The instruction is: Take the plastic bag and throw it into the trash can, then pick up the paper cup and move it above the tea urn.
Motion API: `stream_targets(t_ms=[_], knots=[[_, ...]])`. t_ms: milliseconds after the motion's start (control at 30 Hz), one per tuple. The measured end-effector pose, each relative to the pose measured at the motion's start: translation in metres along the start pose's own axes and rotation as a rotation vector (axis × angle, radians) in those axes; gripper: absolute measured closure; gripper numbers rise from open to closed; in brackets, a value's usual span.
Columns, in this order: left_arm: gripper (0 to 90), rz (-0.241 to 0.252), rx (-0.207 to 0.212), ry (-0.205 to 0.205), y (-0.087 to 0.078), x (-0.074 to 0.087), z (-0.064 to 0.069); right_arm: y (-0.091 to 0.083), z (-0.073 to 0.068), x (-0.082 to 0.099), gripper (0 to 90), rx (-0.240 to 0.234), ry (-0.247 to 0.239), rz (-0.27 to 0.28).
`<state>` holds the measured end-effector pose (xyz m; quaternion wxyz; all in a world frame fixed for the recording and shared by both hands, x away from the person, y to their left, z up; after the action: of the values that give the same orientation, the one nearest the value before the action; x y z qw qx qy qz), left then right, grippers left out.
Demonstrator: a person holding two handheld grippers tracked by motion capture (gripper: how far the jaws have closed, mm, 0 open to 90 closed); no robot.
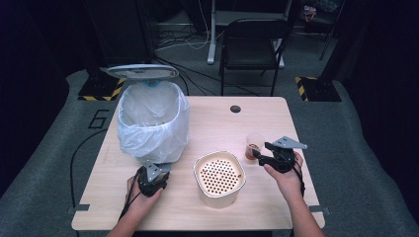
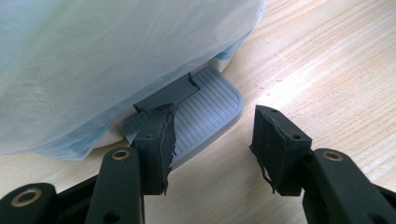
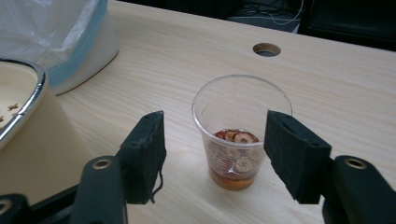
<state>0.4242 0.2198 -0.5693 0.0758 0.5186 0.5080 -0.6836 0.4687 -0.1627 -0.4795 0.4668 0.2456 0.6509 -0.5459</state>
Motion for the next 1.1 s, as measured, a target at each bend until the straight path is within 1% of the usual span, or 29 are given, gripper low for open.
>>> stream_targets(t_ms=[33,167,267,333,367,400,500,533,600,633,733,833,933,967,1000,1100], knots=[[49.3,0.000,0.000,0.000,0.000,0.000,0.000,0.001,0.001,0.001,36.2,-0.013,0.005,-0.009],[49.2,-0.005,0.006,-0.001,0.000,0.000,0.000,0.006,0.007,0.004,30.7,-0.002,0.004,-0.041],[49.3,-0.005,0.007,-0.001,0.000,0.000,0.000,0.011,0.013,0.004,26.9,0.006,0.000,-0.049],[49.2,-0.005,0.006,-0.001,0.000,0.000,0.000,0.012,0.014,0.004,25.5,0.010,0.003,-0.052],[49.3,-0.005,0.007,-0.001,0.000,0.000,0.000,0.015,0.016,0.003,22.8,0.017,-0.006,-0.054],[49.3,-0.005,0.007,-0.001,0.000,0.000,0.000,0.015,0.016,0.003,22.8,0.017,-0.006,-0.054],[49.2,0.000,0.001,-0.001,0.000,0.000,0.000,0.020,0.018,0.000,18.1,0.027,-0.012,-0.049],[49.2,-0.006,0.007,0.000,0.000,0.000,0.000,0.022,0.018,0.000,17.6,0.021,-0.014,-0.055],[49.2,0.000,0.001,0.000,0.000,0.000,0.000,0.029,0.018,0.000,15.5,0.016,-0.036,-0.070],[49.2,-0.001,0.000,0.000,0.000,0.000,0.000,0.029,0.018,0.000,15.5,0.016,-0.036,-0.070],[49.2,-0.005,0.006,-0.005,0.000,0.000,0.000,0.037,0.013,-0.001,14.5,0.005,-0.058,-0.072],[49.2,-0.002,0.006,-0.004,0.000,0.000,0.000,0.041,0.011,-0.002,14.4,0.001,-0.061,-0.074],[49.2,-0.003,0.005,-0.002,0.000,0.000,0.000,0.050,0.009,0.000,14.5,0.004,-0.060,-0.098],[49.2,-0.002,0.006,-0.005,0.000,0.000,0.000,0.050,0.009,0.000,14.5,0.004,-0.060,-0.098],[49.2,-0.002,0.006,-0.005,0.000,0.000,0.000,0.051,0.009,0.001,14.5,0.006,-0.053,-0.110],[49.2,0.006,0.005,-0.007,0.000,0.000,0.000,0.056,0.007,0.004,14.6,0.007,-0.062,-0.125]])
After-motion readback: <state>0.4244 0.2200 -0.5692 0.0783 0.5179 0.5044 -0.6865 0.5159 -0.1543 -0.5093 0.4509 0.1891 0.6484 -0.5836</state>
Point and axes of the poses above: each handheld gripper's, and its own axes: y roughly forward along the jaws, x roughly out of its underside, z roughly to its right, the point moved 7 cm from there along y, roughly forward along the jaws, and after that the axes turned 13 degrees about x, right-handed, at the moved point
